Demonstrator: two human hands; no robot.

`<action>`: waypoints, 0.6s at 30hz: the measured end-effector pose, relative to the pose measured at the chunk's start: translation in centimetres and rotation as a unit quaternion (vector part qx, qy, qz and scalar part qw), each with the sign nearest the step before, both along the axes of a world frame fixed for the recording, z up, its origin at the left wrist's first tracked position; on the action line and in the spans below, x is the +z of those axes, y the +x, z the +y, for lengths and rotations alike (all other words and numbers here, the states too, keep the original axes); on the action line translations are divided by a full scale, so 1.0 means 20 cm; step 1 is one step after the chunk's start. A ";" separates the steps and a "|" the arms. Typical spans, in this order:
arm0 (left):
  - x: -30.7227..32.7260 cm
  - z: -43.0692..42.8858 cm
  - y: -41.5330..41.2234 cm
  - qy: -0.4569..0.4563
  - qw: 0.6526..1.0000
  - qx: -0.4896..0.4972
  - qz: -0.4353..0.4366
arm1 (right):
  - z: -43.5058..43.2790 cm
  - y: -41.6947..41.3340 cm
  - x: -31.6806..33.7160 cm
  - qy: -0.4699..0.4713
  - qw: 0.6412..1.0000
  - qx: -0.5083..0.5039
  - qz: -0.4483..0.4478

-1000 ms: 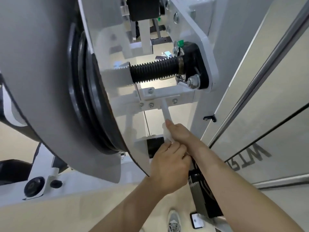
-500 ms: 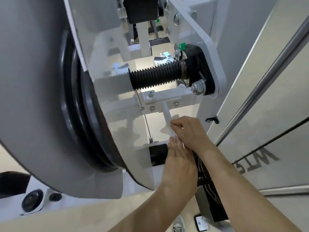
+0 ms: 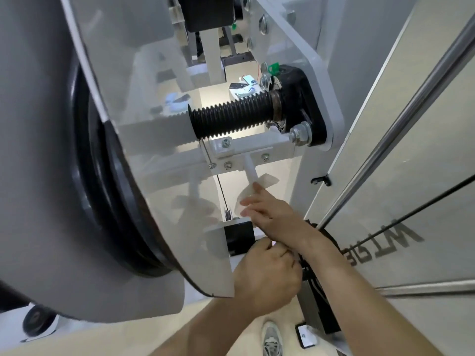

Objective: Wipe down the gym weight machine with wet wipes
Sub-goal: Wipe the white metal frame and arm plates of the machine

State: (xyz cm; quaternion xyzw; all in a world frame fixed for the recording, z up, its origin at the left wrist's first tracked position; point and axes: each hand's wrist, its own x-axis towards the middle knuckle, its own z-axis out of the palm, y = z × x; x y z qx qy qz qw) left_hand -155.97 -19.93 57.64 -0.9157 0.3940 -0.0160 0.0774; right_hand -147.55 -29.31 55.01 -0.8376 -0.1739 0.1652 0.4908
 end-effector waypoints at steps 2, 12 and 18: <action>-0.01 0.00 -0.01 -0.030 0.999 -0.023 -0.036 | -0.03 -0.06 -0.02 0.055 0.998 -0.031 0.012; -0.04 -0.02 0.00 -0.032 0.994 0.091 -0.043 | 0.10 0.28 0.01 -0.147 0.989 0.003 -0.018; -0.03 0.01 -0.03 -0.165 0.973 -0.035 -0.160 | -0.07 -0.06 0.05 0.020 0.996 -0.006 0.083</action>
